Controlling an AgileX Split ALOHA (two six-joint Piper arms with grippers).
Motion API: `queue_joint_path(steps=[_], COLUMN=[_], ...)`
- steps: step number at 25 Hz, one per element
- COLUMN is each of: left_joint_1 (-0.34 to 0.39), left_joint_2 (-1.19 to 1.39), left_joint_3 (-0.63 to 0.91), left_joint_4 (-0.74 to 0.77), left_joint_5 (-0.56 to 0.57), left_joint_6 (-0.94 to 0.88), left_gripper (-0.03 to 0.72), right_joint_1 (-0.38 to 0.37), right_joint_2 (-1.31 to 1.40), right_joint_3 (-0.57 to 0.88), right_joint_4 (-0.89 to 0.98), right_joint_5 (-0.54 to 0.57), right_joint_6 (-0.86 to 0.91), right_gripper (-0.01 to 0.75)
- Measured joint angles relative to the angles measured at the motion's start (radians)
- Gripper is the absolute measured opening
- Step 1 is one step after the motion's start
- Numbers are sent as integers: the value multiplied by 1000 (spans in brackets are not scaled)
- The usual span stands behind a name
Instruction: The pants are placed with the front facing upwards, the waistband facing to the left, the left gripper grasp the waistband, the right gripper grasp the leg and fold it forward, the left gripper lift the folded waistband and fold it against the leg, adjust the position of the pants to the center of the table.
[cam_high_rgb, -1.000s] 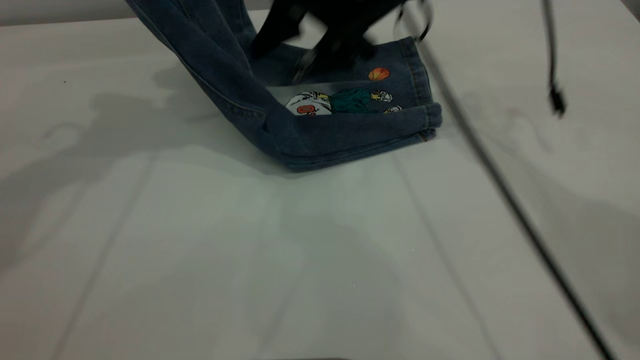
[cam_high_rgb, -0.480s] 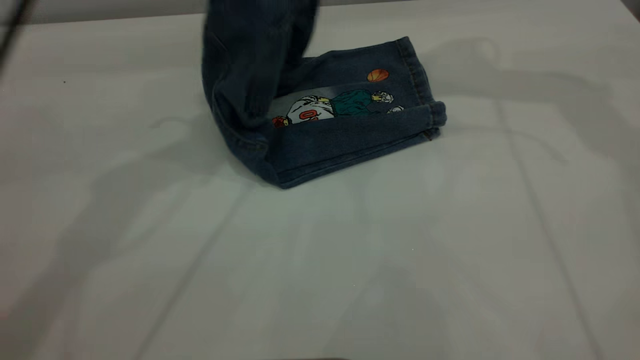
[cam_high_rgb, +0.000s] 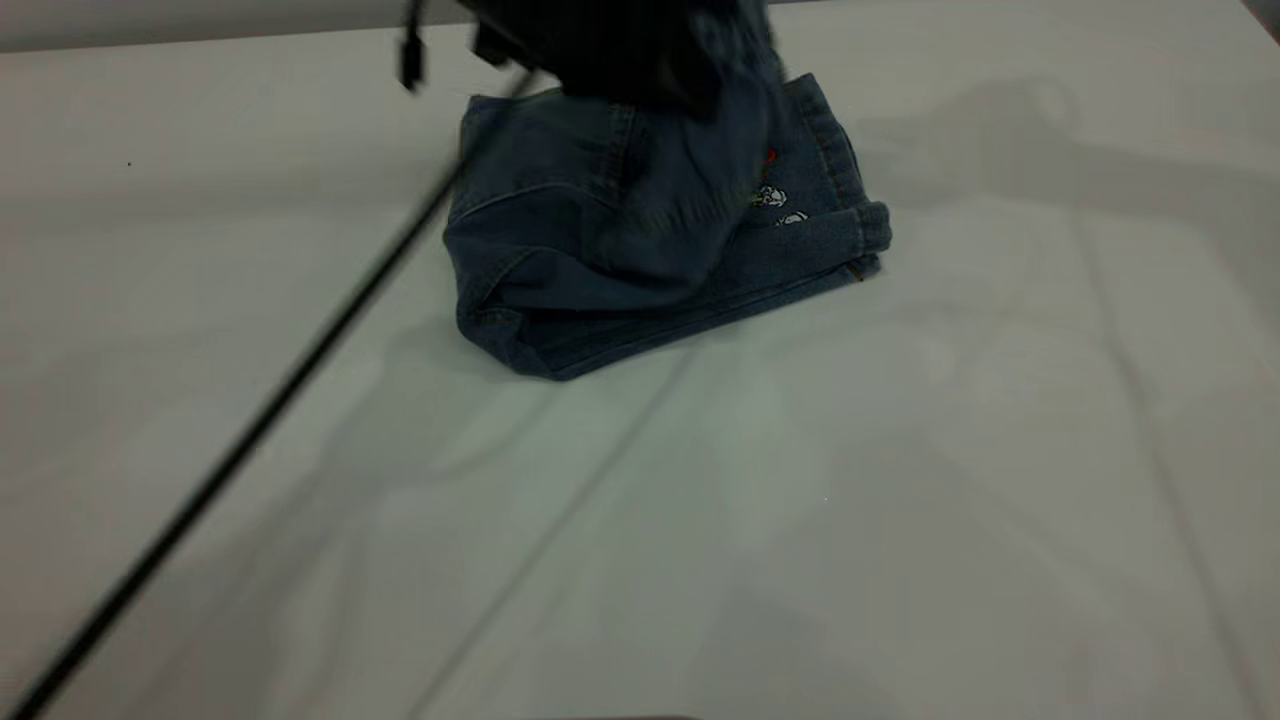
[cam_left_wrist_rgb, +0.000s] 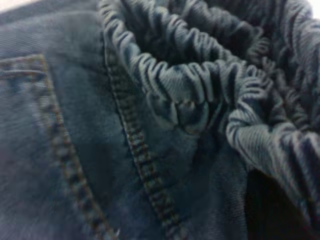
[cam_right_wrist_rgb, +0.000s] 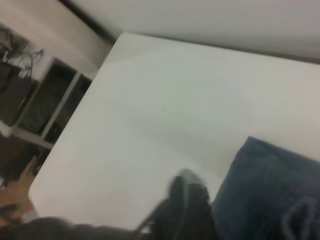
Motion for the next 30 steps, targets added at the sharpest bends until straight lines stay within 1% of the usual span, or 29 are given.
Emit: queue_joint_path(steps=[1,2,6,8,10,12,14,17,20,22,24,26,30], left_joint_1=[-2,-2,-2,-2,-2,-2,0,20,75,116,145,154,154], left_joint_2=[11,19,7,-22,-79,-153,-246,-384,-512,-580,-638,-676,-705], left_joint_3=[-13,-28,-67,-69,-69,-69,-69,-69,-69,-69,-69,-69,-69], left_joint_4=[0,0,1,6,33,91,168,310,451,533,587,619,622], left_joint_5=[11,23,66,94,127,150,171,217,268,299,333,361,402], left_joint_6=[13,29,74,78,78,76,62,-14,-141,-219,-285,-322,-341], left_gripper=[139,182,414,515,571,589,588,582,582,582,580,581,581], right_joint_1=[0,0,0,0,-5,-18,-33,-40,-1,56,139,227,398], right_joint_2=[-1,-1,-1,-1,-2,-7,-15,-21,-21,-21,-18,2,103], right_joint_3=[0,0,0,0,0,0,0,0,7,8,8,8,8], right_joint_4=[-3,-13,-58,-78,-95,-101,-112,-166,-272,-351,-433,-543,-851], right_joint_5=[8,12,22,23,23,23,23,23,25,22,0,-54,-153], right_joint_6=[6,14,40,50,58,66,69,73,100,121,173,250,431], right_gripper=[479,479,478,478,478,478,478,477,477,477,477,477,477])
